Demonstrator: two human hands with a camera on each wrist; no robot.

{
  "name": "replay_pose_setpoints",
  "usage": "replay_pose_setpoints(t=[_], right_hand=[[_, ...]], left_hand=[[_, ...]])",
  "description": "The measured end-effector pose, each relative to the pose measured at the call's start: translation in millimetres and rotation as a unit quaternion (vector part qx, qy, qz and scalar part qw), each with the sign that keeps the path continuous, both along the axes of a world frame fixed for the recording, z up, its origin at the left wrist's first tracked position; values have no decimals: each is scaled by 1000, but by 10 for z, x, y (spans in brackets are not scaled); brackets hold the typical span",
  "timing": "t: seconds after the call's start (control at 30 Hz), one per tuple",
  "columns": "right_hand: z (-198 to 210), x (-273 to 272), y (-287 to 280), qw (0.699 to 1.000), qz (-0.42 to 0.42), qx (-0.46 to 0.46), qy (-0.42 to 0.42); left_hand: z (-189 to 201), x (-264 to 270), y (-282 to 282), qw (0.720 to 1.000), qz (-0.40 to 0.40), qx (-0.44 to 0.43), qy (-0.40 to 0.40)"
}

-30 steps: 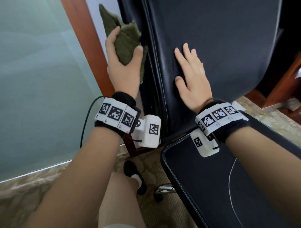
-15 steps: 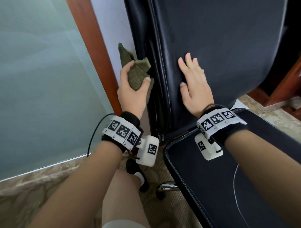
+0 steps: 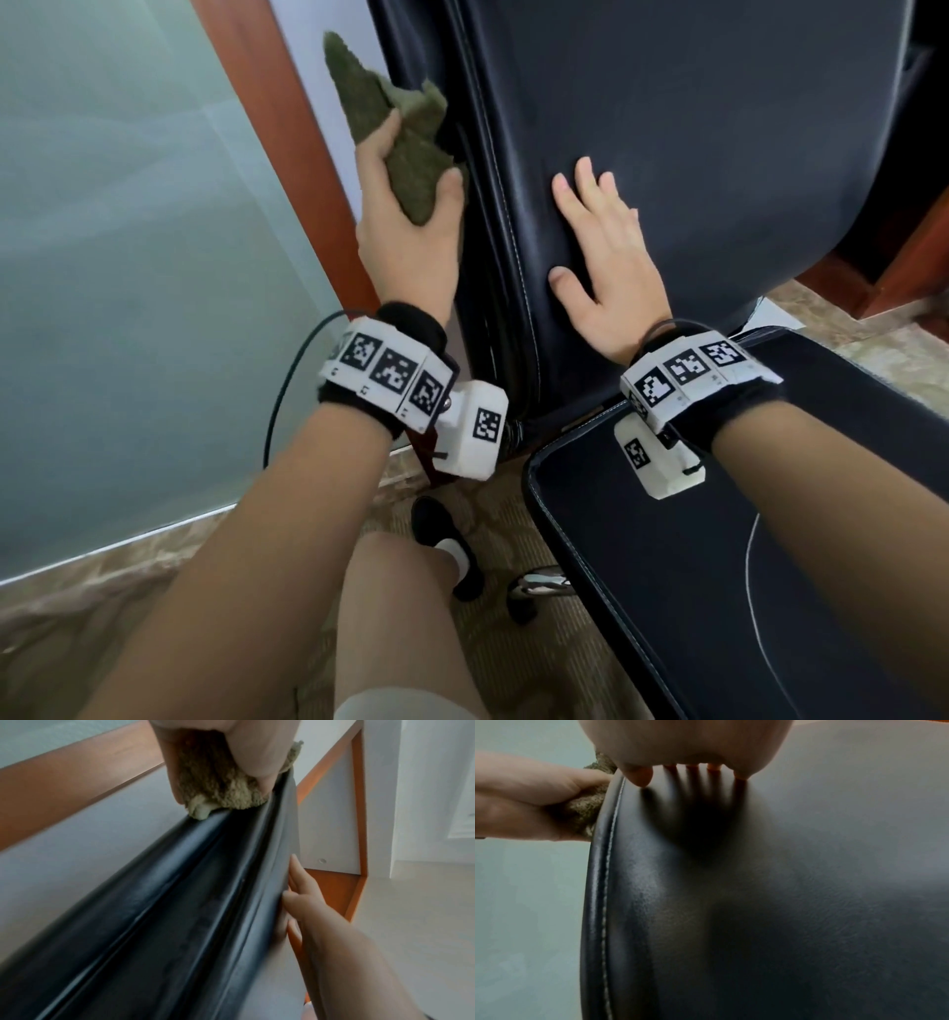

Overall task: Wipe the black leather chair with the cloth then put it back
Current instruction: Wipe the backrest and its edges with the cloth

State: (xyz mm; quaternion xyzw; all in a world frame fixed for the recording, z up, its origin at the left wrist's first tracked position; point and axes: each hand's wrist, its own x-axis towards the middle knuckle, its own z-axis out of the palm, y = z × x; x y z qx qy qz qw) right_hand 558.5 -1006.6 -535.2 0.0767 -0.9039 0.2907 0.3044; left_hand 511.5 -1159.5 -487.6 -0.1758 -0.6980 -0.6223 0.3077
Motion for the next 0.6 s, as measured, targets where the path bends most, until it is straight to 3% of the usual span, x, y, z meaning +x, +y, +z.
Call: replay_pose_setpoints(t=[0.1,0.3,0.6], right_hand=[[3,3,-2,1000,-5,3,2],[-3,12,4,1000,-4,8,2],[-135,-19,59,999,-25,40,3]], left_hand=[[-10,-31,-100,1000,-14,-13,-9],[387,-129,-58,998,8,20,60],[14,-112,7,997,25,-46,-50]])
